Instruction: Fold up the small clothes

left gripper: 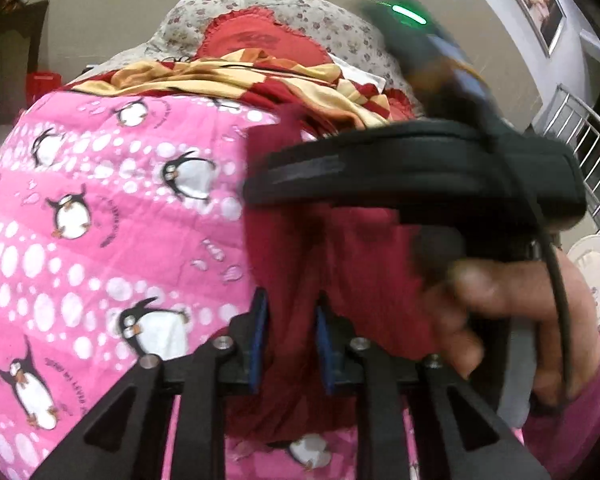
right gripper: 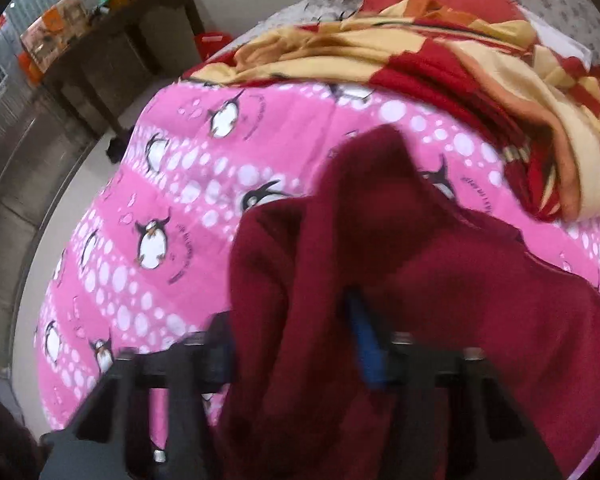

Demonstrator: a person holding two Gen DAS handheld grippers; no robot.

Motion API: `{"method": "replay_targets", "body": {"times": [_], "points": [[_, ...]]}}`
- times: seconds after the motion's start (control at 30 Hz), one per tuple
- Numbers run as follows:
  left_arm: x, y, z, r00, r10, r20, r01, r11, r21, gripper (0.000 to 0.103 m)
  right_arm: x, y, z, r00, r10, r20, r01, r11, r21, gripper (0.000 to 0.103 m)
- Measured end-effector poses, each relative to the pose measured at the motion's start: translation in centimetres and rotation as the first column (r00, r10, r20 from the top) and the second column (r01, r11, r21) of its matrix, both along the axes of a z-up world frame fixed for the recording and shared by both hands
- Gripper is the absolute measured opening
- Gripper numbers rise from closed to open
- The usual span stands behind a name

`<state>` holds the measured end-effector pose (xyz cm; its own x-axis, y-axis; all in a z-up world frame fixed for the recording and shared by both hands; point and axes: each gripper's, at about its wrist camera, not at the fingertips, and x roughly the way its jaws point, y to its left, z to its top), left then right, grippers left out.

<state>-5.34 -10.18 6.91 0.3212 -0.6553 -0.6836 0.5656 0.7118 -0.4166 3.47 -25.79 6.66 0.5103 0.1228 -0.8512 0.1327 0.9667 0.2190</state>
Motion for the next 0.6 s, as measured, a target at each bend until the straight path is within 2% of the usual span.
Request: {"method": "replay_targets", "body": {"times": [0.03,0.07,0.13,0.23,0.33,0.4,0.43,0.47,0.5,0.57,0.6], "points": [[0.1,0.9,0.0,1.000,0.001,0.000,-0.001,1.000,-0.018,0.049,-0.5,-0.9,0.3,1.000,-0.007,0.014,0.006,0.999,0.037,0.026],[0.1,1.6,0.2,1.000,0.012,0.012,-0.012,1.000,-0.026,0.066,-1.0,-1.7,0.5,1.000,-0.013,0.025,0.011,0.998,0.064,0.025],[0.2,2.5,0.5,0.997,0.068,0.048,-0.067,0.998,-0.014,0.085,-1.8,-3.3,0.8,0.999,-0.030,0.045,0.025,0.993,0.115,0.022],[0.0,2.7,0.3,0.996,0.074,0.055,-0.072,0.997,-0.042,0.091,-2.2,-4.6,0.6,0.997,-0.051,0.060,0.039,0.983,0.181,0.022],[0.3,1.0,-0.8,0.996,0.052,0.065,-0.053,0.999,0.012,0.092,-2.4,-4.6,0.6,0.996,-0.051,0.074,0.036,0.981,0.192,0.022],[0.5,-0.3,-1.7,0.999,0.021,0.042,-0.023,0.999,0.047,0.091,-2.5,-4.6,0.8,0.996,-0.046,0.078,0.031,0.983,0.180,0.022],[0.5,-0.7,-2.2,1.000,0.005,0.016,-0.006,0.998,0.056,0.078,-2.5,-4.6,0.8,0.996,-0.044,0.082,0.029,0.984,0.178,0.022],[0.5,-1.1,-2.4,1.000,-0.015,-0.014,0.016,0.999,0.049,0.059,-2.7,-4.7,0.8,0.995,-0.043,0.086,0.027,0.984,0.176,0.022],[0.1,-1.1,-2.4,0.999,-0.023,-0.027,0.024,0.999,0.045,0.053,-2.9,-4.9,0.8,0.995,-0.042,0.087,0.027,0.985,0.170,0.022],[-0.6,-1.1,-1.5,0.999,-0.032,-0.032,0.033,0.999,0.010,0.031,-3.2,-5.3,0.7,0.995,-0.045,0.091,0.030,0.987,0.158,0.022],[-1.1,-1.3,-0.9,0.999,-0.043,-0.031,0.043,0.999,-0.001,0.030,-3.6,-5.7,0.7,0.994,-0.050,0.094,0.035,0.987,0.159,0.021]]}}
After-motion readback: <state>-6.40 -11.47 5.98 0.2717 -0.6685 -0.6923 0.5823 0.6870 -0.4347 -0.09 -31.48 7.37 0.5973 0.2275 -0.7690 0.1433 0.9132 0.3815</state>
